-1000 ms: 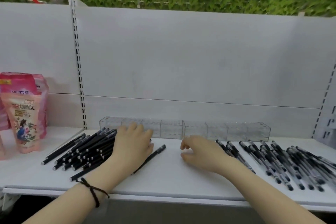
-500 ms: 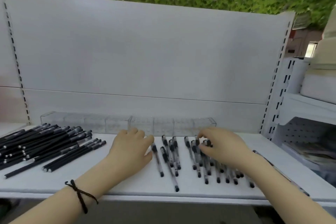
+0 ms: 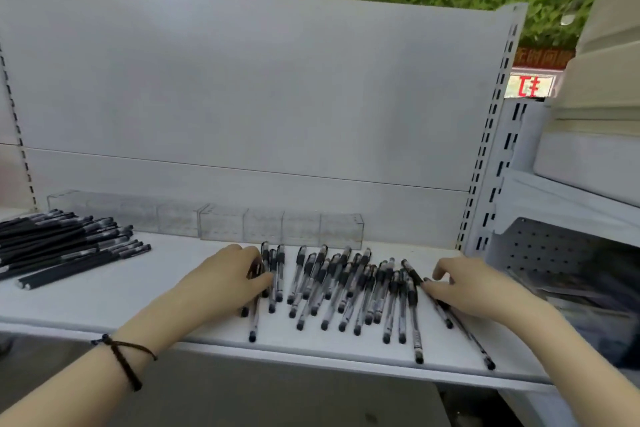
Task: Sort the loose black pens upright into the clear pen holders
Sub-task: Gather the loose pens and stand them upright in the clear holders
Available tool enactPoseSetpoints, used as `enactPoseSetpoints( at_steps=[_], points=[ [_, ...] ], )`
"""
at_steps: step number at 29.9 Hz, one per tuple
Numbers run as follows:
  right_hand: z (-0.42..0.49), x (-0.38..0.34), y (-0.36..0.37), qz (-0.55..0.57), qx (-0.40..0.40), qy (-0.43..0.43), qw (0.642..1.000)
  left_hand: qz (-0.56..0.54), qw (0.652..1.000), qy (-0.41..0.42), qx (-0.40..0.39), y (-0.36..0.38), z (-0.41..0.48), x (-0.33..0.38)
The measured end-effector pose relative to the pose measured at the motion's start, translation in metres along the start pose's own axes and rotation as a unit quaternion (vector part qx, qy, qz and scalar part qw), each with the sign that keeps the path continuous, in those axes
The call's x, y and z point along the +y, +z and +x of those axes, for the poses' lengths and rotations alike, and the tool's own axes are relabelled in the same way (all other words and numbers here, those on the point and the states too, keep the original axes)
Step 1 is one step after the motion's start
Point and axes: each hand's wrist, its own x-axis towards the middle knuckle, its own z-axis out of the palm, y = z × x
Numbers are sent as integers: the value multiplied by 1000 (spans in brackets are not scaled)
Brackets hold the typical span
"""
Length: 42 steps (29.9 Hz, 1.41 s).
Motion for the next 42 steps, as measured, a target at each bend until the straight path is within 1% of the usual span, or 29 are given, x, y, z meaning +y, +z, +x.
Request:
enactPoseSetpoints(
  at_steps=[5, 8, 14, 18, 21, 24, 30, 33, 37, 39, 42],
  points=[
    [-1, 5, 2, 45, 4, -24, 999, 1, 1000, 7, 3, 8, -3, 27],
    [-1, 5, 5, 50, 10, -45, 998, 4, 1000, 10, 7, 11, -4, 40],
    [9, 0, 7, 56, 27, -50, 997, -5, 999, 34, 15, 16, -2, 61],
    [14, -4, 5, 68, 25, -49, 996, -6, 999, 35, -2, 19, 3, 73],
    [20, -3, 8, 96, 32, -45, 994, -29, 999, 35, -14, 19, 8, 79],
    [22, -5, 7, 100, 35, -48, 993, -49, 998, 34, -18, 21, 13, 84],
    [21, -3, 6, 112, 33, -55, 992, -88, 995, 51, 0, 21, 11, 88],
    [18, -4, 4, 99, 41, -64, 992, -71, 995, 67, 7, 20, 9, 87],
    [19, -4, 4, 72, 51, -65, 994, -55, 997, 53, 0, 14, 13, 80],
    [19, -4, 5, 58, 62, -59, 995, -9, 999, 45, 7, 12, 14, 74],
    [20, -7, 3, 23, 99, -56, 993, 113, 992, 42, 44, 8, 17, 62]
  ],
)
